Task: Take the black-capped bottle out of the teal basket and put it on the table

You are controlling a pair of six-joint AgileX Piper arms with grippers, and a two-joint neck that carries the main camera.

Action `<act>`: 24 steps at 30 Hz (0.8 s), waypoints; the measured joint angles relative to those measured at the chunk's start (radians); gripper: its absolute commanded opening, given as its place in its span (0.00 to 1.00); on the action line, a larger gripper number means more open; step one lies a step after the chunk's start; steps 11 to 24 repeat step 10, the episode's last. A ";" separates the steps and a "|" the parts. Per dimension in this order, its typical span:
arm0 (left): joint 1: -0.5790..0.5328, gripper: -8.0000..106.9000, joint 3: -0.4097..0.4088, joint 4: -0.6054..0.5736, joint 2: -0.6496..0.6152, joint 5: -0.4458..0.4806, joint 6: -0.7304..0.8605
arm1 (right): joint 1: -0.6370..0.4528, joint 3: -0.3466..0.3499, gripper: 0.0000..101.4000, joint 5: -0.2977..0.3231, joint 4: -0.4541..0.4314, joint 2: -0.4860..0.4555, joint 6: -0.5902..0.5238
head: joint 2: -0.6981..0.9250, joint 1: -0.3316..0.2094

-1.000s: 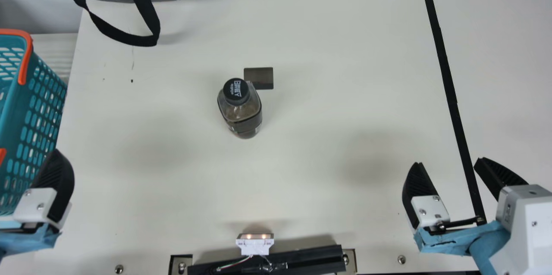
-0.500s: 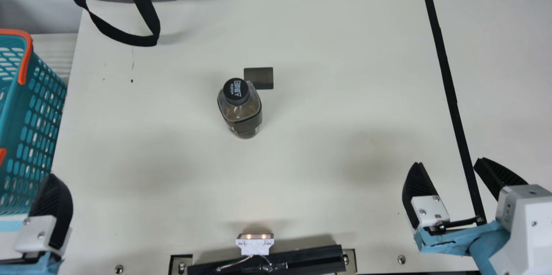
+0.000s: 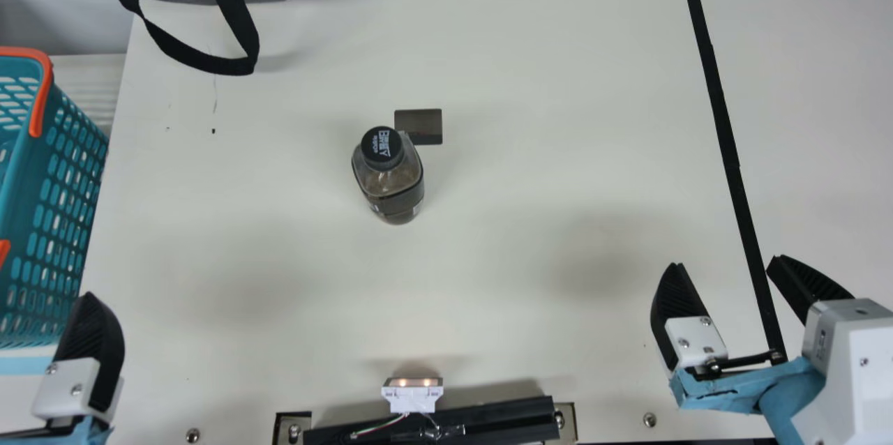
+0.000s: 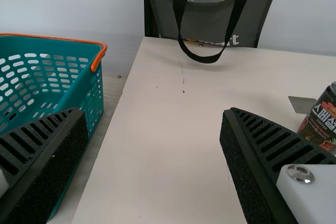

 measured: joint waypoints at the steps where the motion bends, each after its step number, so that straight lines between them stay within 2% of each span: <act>1: 0.000 1.00 0.000 0.000 0.000 0.000 0.000 | 0.000 0.000 0.90 0.000 0.000 0.000 0.000 | 0.000 0.000; 24: 0.000 1.00 0.000 0.000 0.000 0.000 0.000 | 0.000 0.000 0.90 0.000 0.000 0.000 0.000 | 0.000 0.000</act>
